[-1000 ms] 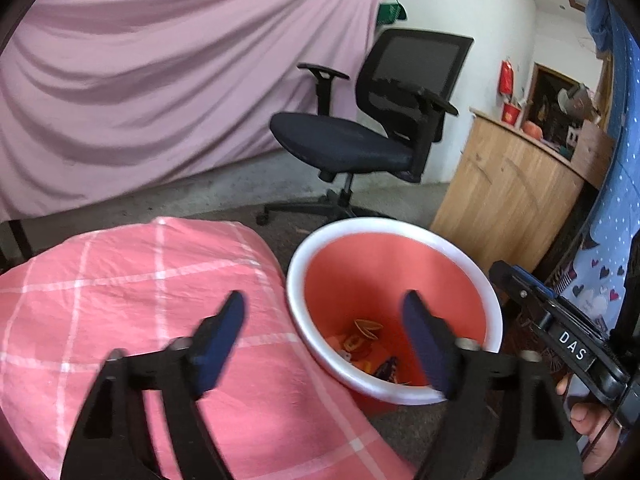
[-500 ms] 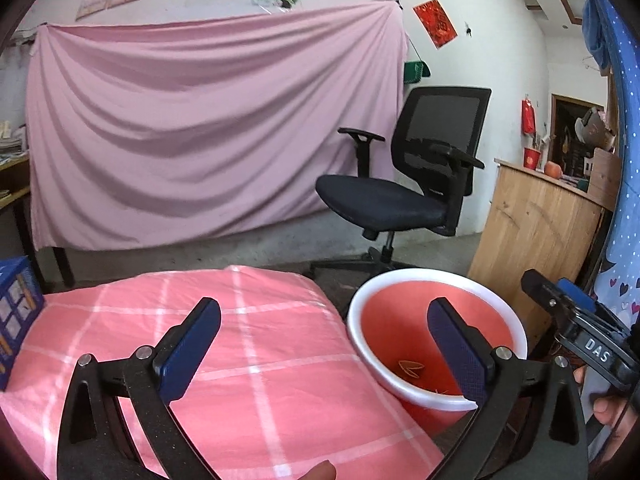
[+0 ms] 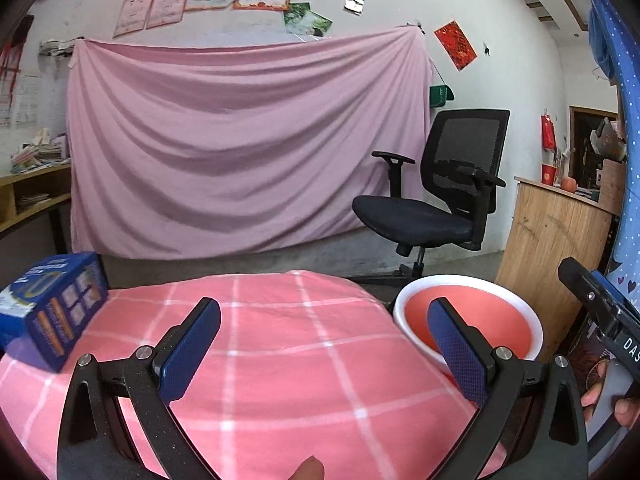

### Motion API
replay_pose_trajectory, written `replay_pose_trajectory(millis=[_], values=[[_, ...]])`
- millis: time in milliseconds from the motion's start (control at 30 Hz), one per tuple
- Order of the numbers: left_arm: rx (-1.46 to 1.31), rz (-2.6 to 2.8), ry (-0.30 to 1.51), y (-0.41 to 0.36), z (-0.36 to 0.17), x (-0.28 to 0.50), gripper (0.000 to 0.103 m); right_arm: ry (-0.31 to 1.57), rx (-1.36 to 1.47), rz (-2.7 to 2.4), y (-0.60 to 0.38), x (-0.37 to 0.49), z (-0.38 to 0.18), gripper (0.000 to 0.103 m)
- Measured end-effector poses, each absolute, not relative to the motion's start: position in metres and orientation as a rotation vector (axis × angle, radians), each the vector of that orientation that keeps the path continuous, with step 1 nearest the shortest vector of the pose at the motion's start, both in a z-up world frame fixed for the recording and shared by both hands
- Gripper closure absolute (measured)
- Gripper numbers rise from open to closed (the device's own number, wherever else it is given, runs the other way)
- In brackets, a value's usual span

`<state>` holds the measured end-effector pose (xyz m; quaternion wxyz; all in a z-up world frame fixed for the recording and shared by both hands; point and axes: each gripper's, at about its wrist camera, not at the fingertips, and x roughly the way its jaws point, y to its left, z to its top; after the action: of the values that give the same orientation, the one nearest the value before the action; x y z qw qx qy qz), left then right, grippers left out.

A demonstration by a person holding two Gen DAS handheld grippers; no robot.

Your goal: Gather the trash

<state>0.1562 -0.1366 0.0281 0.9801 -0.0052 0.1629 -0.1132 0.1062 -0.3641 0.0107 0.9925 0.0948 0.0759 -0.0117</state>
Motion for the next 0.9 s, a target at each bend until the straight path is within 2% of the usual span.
replay_pose_trajectory(millis=[900], values=[[-0.011,-0.158,0.288,-0.051,0.011,0.032,0.002,0.146,0.139,0.014,-0.273,-0.003,0.012,0.000]])
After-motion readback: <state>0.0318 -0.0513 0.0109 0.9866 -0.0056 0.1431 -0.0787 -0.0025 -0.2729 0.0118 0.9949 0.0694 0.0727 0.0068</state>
